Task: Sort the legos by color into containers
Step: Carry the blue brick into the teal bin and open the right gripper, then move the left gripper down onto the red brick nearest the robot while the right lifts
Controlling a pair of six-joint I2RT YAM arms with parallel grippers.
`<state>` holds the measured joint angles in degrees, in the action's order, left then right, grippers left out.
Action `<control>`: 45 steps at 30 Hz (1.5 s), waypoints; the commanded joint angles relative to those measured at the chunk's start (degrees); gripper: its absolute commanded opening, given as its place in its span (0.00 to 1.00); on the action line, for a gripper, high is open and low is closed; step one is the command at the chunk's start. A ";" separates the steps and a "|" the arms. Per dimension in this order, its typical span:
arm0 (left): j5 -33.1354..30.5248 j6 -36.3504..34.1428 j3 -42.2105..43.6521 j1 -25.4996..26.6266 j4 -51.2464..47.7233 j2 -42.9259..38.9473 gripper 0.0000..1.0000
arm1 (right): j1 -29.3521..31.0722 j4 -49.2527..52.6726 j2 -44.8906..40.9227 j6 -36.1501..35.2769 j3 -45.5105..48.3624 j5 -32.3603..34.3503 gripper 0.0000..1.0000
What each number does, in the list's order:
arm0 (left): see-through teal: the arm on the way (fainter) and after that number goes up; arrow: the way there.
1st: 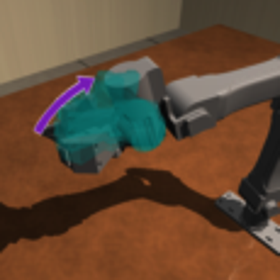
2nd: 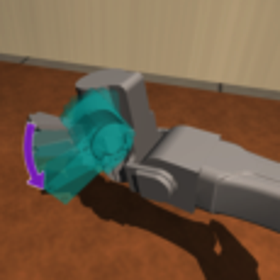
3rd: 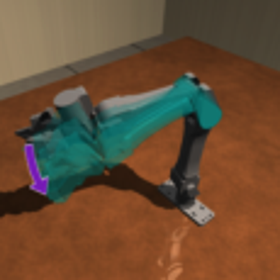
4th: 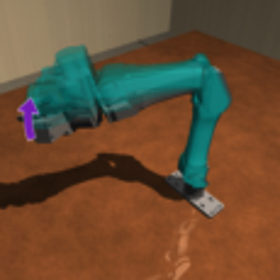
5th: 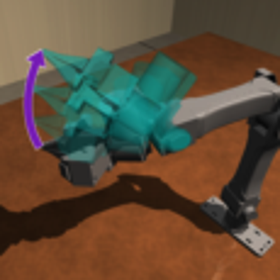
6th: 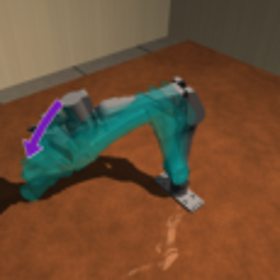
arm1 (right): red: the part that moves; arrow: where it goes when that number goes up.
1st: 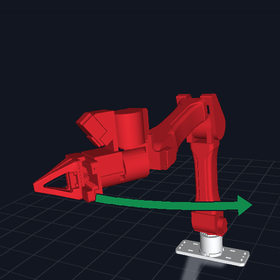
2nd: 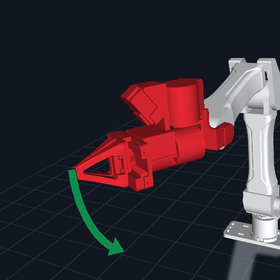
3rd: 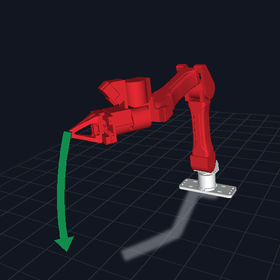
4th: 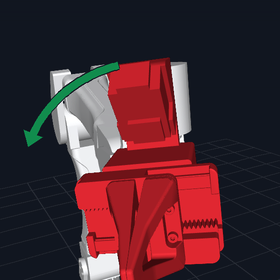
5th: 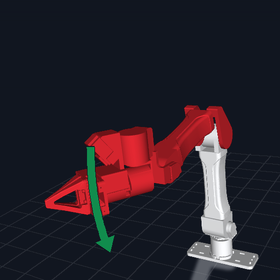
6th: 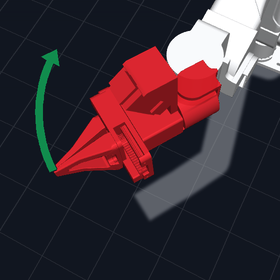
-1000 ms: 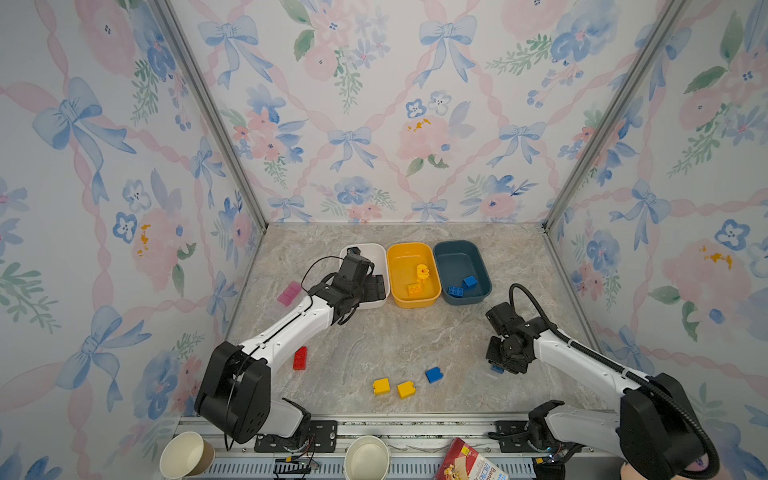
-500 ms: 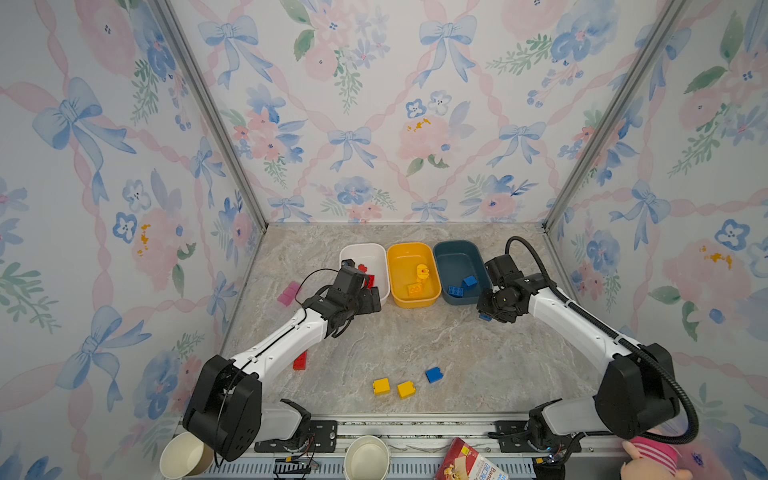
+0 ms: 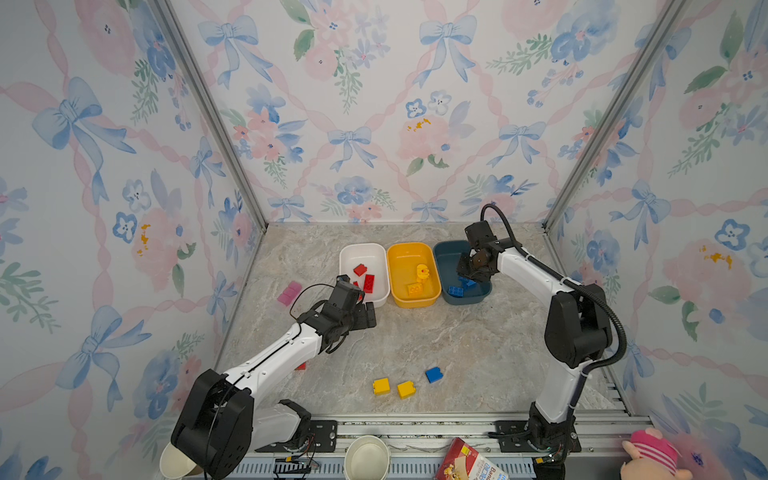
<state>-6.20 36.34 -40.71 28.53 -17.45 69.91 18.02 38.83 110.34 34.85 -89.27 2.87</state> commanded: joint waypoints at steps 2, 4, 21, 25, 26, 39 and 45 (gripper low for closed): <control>-3.02 3.70 1.16 0.24 -3.11 -2.11 0.96 | -0.44 -0.04 1.97 -1.19 -2.22 -1.46 0.46; -4.97 4.83 1.14 0.26 -4.46 -2.70 0.96 | -0.44 -0.36 1.85 -1.36 -1.77 -1.71 0.57; -10.21 8.18 -1.48 -11.69 -15.58 -4.31 0.96 | -0.44 -1.66 -5.16 -1.28 1.55 -5.84 0.84; -9.74 10.53 0.06 -14.41 -17.00 -5.02 0.96 | -0.36 -1.39 -7.01 -1.19 2.51 -6.89 0.89; -9.10 11.17 0.71 -15.16 -17.08 -5.48 0.97 | -0.36 -1.29 -7.48 -1.17 2.85 -7.12 0.90; -6.13 10.19 4.85 -25.82 -17.07 -5.22 0.97 | -0.57 -0.33 -11.54 -1.58 5.86 -8.48 0.96; -4.74 9.48 5.31 -27.04 -15.91 -1.51 0.94 | -0.80 -0.14 -13.03 -1.36 6.76 -8.85 0.97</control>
<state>-12.14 46.74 -36.12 1.98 -33.76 67.18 17.98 37.43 99.98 33.58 -83.46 -5.32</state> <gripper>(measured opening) 0.946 0.965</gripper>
